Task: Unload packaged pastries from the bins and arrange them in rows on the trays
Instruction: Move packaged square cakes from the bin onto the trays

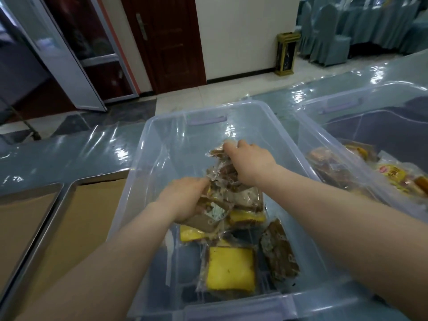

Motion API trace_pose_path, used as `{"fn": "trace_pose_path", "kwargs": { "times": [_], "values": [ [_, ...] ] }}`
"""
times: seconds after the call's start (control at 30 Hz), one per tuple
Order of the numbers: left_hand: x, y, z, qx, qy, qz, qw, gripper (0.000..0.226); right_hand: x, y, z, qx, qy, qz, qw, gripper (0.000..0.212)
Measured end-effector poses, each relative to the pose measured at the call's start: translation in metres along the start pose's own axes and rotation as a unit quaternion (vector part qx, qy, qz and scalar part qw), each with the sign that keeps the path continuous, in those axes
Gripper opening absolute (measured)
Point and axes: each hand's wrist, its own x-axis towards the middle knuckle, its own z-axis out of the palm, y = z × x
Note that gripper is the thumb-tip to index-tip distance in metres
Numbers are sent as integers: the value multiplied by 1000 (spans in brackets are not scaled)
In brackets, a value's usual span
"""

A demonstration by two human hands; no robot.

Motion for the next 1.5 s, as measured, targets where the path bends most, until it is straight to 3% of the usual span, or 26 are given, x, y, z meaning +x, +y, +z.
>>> {"fn": "trace_pose_path", "kwargs": {
  "times": [0.13,0.23,0.4,0.5,0.6,0.73,1.0,1.13,1.27,1.37,1.5],
  "values": [
    [-13,-18,-31,-64,148,-53,985,35,0,-5,-11,72,60,7,996,59],
    [-38,-32,-51,-93,255,-79,959,30,-1,-16,-21,195,115,-2,974,72],
    [-99,-55,-67,-232,451,-175,844,26,-12,-62,-50,414,204,-22,887,66],
    [-140,-74,-67,-299,508,-221,777,29,-18,-112,-62,479,201,-42,853,62],
    [-184,-107,-54,-334,535,-250,734,29,-24,-174,-59,501,175,-71,844,62],
    [-240,-164,-28,-388,516,-269,715,32,-28,-255,-45,483,148,-91,858,63],
    [-294,-237,62,-461,445,-317,699,26,-33,-384,27,318,65,-92,941,78],
    [-299,-248,111,-489,368,-325,721,20,-46,-413,89,264,35,-61,962,80],
    [-304,-256,159,-585,294,-315,687,14,-60,-408,140,162,25,-19,986,94],
    [-309,-254,190,-616,183,-282,713,21,-68,-398,170,100,-63,19,993,111],
    [-325,-262,210,-563,78,-285,772,40,-74,-390,189,125,-228,53,964,125]
  ]
}}
